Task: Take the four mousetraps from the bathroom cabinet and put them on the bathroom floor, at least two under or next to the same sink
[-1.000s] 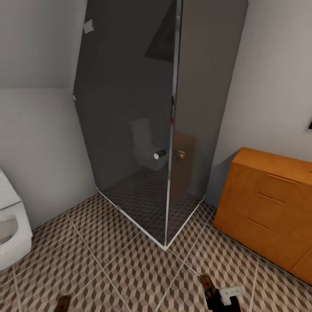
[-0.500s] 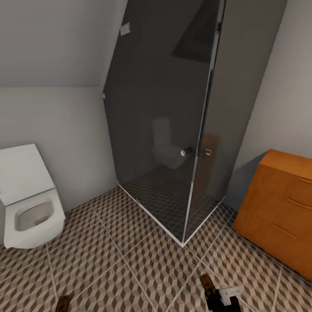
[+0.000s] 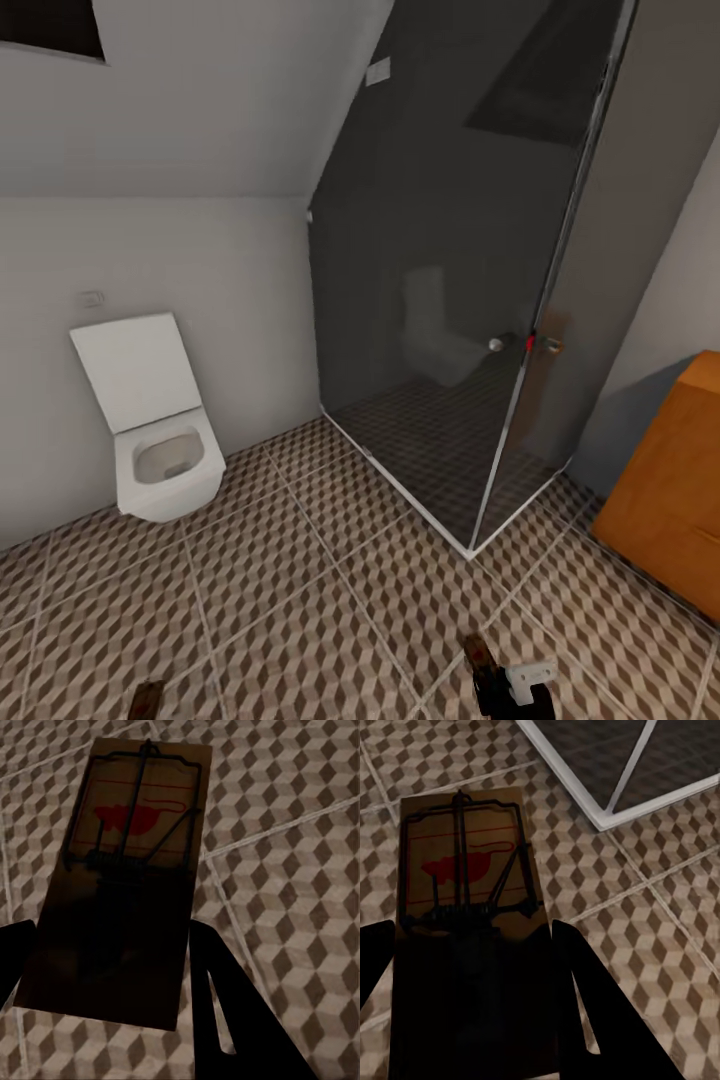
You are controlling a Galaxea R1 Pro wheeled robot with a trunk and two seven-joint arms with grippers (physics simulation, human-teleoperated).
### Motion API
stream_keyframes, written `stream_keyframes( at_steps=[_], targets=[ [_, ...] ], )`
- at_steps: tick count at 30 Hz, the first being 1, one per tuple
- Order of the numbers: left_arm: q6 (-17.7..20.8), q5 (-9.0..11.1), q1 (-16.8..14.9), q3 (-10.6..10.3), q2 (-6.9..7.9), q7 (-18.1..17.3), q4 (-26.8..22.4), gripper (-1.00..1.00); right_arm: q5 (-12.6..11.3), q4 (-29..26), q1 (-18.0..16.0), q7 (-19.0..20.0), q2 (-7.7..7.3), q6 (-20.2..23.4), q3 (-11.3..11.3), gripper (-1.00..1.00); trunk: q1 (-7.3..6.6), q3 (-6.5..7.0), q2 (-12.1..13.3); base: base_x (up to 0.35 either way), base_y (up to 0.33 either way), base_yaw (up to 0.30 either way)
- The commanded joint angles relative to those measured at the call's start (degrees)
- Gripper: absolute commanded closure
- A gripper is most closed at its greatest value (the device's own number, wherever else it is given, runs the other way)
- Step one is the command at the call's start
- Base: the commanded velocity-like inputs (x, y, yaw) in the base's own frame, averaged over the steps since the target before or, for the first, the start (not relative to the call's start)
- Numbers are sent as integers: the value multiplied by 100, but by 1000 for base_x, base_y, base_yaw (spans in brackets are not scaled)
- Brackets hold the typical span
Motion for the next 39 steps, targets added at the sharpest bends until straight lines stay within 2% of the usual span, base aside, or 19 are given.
stream_keyframes(
  at_steps=[1,16,39],
  targets=[
    [-19,-3,-9,-49,-5,32,17,100,-49,0,-2,-7,-1,-16,50,100,-2,-9,-3,-198,221,248],
    [-17,-3,-10,-49,-3,32,20,100,-49,0,-2,-7,-1,-16,50,100,-2,-64,-3,-187,221,248],
    [-12,-3,-7,-49,-3,32,16,100,-49,0,-1,-7,-1,-16,50,100,-2,-147,-3,-125,221,248]
  ],
)
